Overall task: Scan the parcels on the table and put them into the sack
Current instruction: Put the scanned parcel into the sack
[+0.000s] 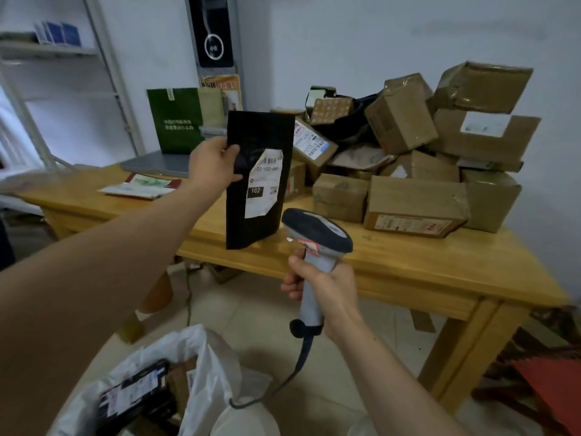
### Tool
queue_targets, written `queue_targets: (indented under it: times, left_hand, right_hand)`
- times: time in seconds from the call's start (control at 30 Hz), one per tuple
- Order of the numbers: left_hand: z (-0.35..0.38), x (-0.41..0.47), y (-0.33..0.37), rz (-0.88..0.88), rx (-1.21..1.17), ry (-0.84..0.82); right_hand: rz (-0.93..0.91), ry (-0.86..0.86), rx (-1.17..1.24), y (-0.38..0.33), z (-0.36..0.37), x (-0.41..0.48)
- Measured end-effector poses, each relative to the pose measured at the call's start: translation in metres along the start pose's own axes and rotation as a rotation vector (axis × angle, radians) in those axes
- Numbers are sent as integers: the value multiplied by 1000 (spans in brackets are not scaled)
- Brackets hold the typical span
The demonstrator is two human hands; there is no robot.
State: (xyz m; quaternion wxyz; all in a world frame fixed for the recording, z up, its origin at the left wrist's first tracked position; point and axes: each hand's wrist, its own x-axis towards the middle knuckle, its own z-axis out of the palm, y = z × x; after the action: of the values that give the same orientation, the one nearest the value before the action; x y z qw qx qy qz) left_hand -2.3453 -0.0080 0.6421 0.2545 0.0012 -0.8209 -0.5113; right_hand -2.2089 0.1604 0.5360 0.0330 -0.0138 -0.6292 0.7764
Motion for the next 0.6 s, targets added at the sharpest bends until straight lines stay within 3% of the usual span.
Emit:
queue_targets:
  times: [0.23, 0.6]
  left_hand:
    - [-35, -3, 1, -36, -59, 21]
    - [-66, -11, 3, -46, 72, 16]
  right_hand:
    - [3, -102, -14, -3, 18, -10]
    - [28, -131, 101, -13, 36, -11]
